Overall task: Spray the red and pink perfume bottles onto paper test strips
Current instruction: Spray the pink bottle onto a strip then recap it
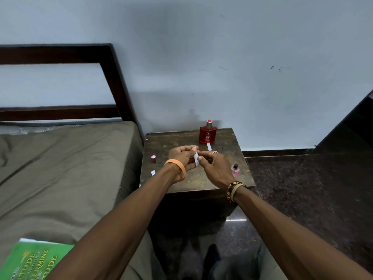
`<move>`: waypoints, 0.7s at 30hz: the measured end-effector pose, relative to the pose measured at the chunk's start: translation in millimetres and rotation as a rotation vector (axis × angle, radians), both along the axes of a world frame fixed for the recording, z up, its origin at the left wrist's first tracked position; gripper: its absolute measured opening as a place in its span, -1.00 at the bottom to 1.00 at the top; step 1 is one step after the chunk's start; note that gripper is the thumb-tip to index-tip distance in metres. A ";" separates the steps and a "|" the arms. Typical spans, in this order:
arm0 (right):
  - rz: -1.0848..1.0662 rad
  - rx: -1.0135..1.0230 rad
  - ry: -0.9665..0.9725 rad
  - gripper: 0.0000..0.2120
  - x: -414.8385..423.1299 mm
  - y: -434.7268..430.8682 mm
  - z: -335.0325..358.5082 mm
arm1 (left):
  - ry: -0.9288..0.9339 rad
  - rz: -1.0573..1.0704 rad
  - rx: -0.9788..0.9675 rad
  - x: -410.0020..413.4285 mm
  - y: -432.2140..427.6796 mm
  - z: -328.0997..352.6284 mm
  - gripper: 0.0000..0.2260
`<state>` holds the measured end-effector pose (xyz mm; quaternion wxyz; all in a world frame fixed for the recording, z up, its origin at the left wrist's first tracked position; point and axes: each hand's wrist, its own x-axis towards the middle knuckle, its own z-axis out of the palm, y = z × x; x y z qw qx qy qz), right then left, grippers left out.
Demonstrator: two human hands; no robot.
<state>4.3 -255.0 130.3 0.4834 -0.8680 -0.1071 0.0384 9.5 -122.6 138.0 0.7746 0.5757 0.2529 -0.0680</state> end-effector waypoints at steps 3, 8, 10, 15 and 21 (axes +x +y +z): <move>0.018 0.050 0.042 -0.74 -5.0 16.2 9.2 | -0.001 0.014 -0.011 -9.1 17.4 12.3 -0.88; -0.004 0.117 0.129 -0.82 -14.2 34.4 19.8 | -0.027 0.002 -0.020 -24.8 40.4 22.3 -0.92; -0.034 0.199 0.170 -0.83 -17.3 38.6 23.8 | -0.030 -0.043 -0.018 -30.7 46.1 24.8 -0.91; -0.085 0.320 0.249 -0.82 -21.3 40.2 38.1 | -0.119 -0.170 0.150 -43.7 51.4 25.6 -0.91; 0.032 0.351 0.367 -0.78 -28.4 31.4 54.6 | -0.200 -0.174 0.299 -50.2 54.8 26.2 -0.87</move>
